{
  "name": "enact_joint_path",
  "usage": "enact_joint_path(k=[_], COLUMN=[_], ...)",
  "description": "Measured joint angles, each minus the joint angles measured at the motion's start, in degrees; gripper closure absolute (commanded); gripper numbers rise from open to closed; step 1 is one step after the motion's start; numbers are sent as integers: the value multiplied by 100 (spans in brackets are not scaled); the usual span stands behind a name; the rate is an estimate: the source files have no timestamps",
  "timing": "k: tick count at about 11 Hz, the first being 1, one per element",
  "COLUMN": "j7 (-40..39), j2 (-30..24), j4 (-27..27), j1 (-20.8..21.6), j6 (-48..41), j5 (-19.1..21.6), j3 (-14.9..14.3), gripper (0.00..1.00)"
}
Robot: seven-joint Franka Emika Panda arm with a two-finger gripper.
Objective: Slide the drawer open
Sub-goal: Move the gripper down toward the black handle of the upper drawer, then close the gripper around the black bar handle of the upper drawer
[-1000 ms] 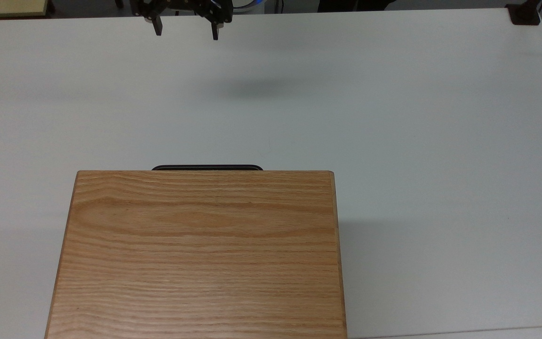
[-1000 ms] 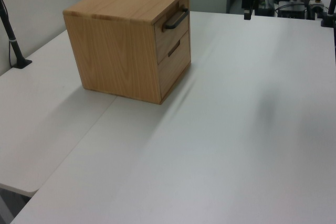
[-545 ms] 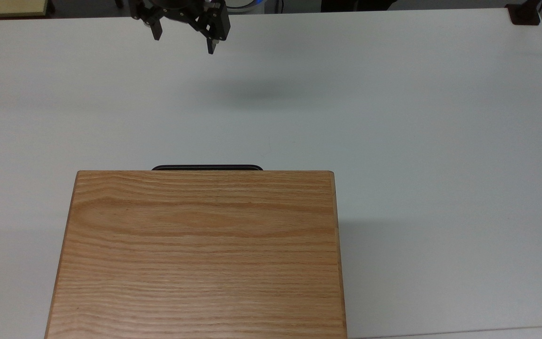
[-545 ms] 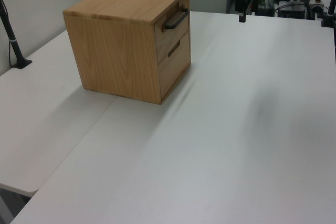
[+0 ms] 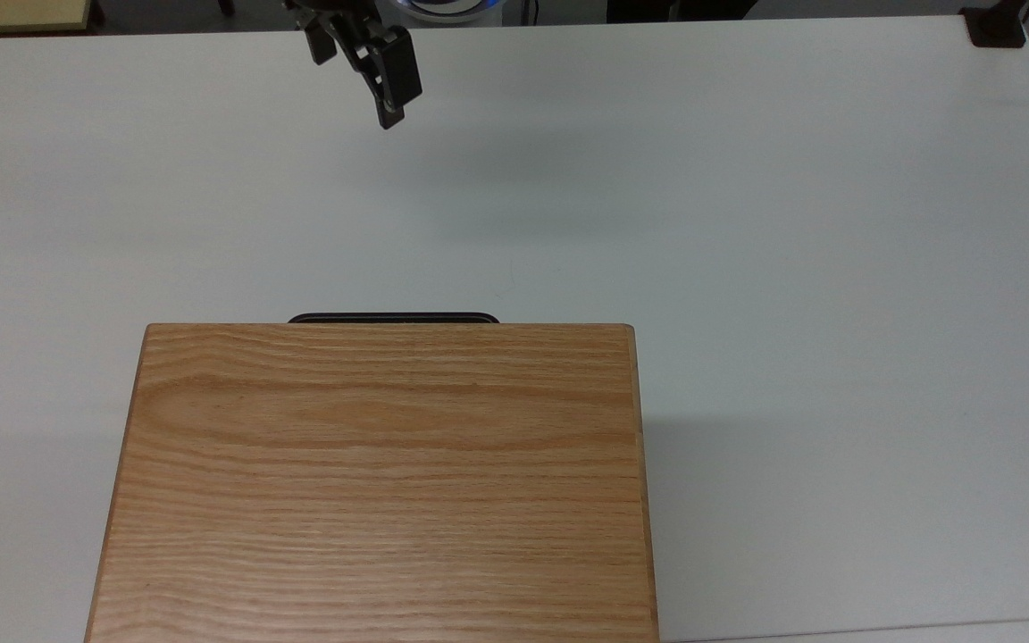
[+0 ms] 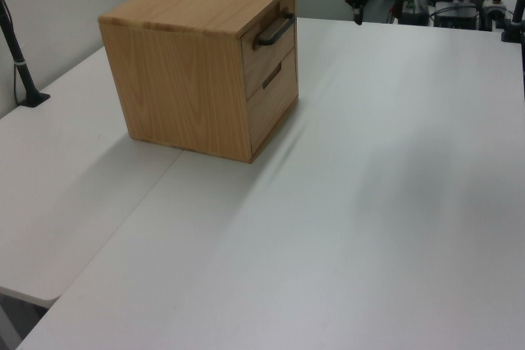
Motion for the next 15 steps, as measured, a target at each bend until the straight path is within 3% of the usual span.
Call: enact_joint_path(k=[4,8,14,15], j7=[2265,3782,4100,4111], j2=[107,503,1174,1231], j4=[2,-8,-12,-11], j1=[17,182,263,263], j6=[1011,2511,4723,4784], j5=[140,153,153,153], j3=[33,59,63,63], gripper=[4,6,56,57])
